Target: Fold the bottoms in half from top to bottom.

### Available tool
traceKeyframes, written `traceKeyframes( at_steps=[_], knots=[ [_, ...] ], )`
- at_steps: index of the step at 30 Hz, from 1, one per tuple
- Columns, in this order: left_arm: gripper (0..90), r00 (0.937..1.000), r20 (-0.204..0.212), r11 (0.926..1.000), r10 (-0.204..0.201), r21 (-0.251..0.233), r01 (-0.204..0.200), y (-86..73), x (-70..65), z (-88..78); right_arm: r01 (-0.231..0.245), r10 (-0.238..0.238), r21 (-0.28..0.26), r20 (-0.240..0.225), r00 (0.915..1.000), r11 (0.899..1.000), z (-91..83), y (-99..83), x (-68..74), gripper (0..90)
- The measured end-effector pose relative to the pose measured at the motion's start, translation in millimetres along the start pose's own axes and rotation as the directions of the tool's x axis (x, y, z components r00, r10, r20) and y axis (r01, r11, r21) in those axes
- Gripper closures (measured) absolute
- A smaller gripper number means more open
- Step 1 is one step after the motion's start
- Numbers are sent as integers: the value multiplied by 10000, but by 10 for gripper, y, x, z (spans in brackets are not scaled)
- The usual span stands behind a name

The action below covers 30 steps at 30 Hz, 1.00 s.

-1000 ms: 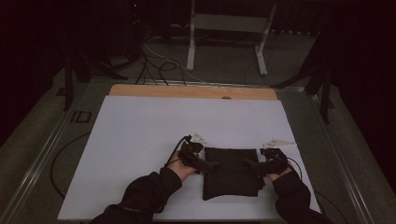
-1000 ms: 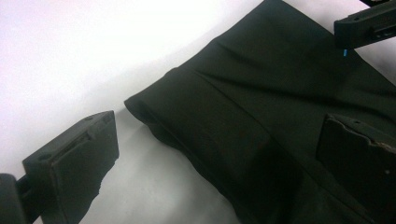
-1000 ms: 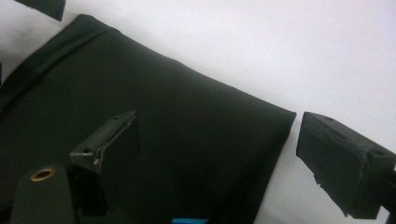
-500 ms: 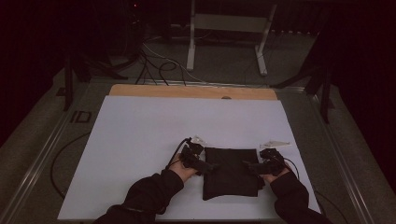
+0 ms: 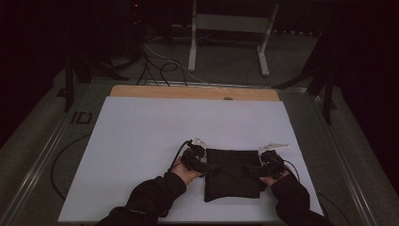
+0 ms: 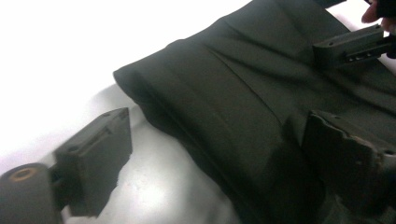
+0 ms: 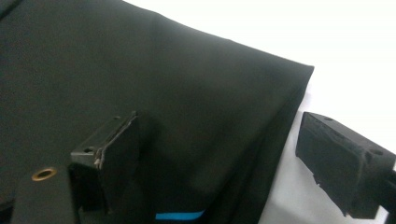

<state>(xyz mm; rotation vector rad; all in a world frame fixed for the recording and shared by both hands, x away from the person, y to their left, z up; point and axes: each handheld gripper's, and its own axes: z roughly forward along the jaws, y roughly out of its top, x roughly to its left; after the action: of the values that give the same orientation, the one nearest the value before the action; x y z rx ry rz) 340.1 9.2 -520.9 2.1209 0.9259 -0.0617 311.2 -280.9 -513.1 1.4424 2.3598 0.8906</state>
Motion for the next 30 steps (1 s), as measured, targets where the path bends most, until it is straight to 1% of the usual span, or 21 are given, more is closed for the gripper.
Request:
traceKeyframes(
  at_steps=[2,3,4,6,8,9,10,11,13,15,16,17,18,19,22,23,24,25,26,28,30],
  knots=[
    [128,10000,-26,10000,6,23,-6,3,-1,1,0,0,-7,5,10000,10000,4,-9,0,143],
    [138,9999,-102,10000,35,75,-34,6,-10,3,50,-50,-1,125,9999,10000,7,-13,19,154],
    [148,9994,-285,9996,209,207,-203,14,-30,11,117,-117,37,120,9999,9999,6,-10,23,163],
    [154,9986,-471,9994,223,292,-210,22,-56,21,117,-118,95,117,9999,9999,2,-5,32,187],
    [170,9986,-480,9993,217,300,-203,24,-60,23,214,-214,89,49,9998,9997,-8,-10,39,226],
    [170,9984,-545,9995,167,280,-151,25,-69,29,214,-214,89,49,9998,9997,-8,-10,39,226],
    [179,9984,-498,9991,269,352,-252,29,-74,29,213,-213,106,23,9998,9997,-11,-9,45,241],
    [214,9979,-571,9990,292,362,-272,29,-89,35,253,-253,127,-26,9997,9996,-17,-7,49,264],
    [247,9980,-551,9989,308,371,-288,30,-94,36,256,-256,97,-27,9997,9996,-16,-9,51,286],
    [283,9989,-458,9993,80,365,-63,34,-97,31,330,-329,53,-151,9993,9994,-26,-11,55,350],
    [302,9989,-458,9993,80,365,-63,34,-97,31,330,-329,53,-151,9993,9994,-26,-11,55,350],
    [324,9991,-424,9993,28,386,-12,36,-105,32,425,-423,53,-309,9986,9991,-32,-9,74,413],
    [352,9991,-424,9993,28,386,-12,36,-105,32,425,-423,53,-309,9986,9991,-32,-9,74,413],
    [400,9999,-170,9989,-2,461,9,38,-113,37,518,-515,87,-351,9981,9986,-37,-6,90,464],
    [472,9999,-26,9986,-137,513,138,42,-115,38,579,-576,62,-458,9973,9983,-41,-9,97,496],
    [499,9997,101,9983,-201,556,195,41,-116,39,591,-586,63,-578,9966,9982,-44,-9,106,540],
    [521,9997,101,9983,-201,556,195,41,-116,39,591,-586,63,-578,9966,9982,-44,-9,106,540],
    [521,9994,227,9979,-255,594,241,38,-112,41,604,-599,67,-599,9964,9982,-44,-9,109,552],
    [567,9991,285,9980,-312,555,296,35,-114,48,645,-640,64,-648,9958,9979,-45,-10,111,584],
    [610,9982,436,9978,-401,536,377,28,-106,55,665,-658,68,-747,9950,9978,-47,-11,123,627],
    [631,9978,531,9980,-405,515,378,29,-98,59,819,-815,26,-749,9939,9966,-45,-12,138,663]
  ],
)
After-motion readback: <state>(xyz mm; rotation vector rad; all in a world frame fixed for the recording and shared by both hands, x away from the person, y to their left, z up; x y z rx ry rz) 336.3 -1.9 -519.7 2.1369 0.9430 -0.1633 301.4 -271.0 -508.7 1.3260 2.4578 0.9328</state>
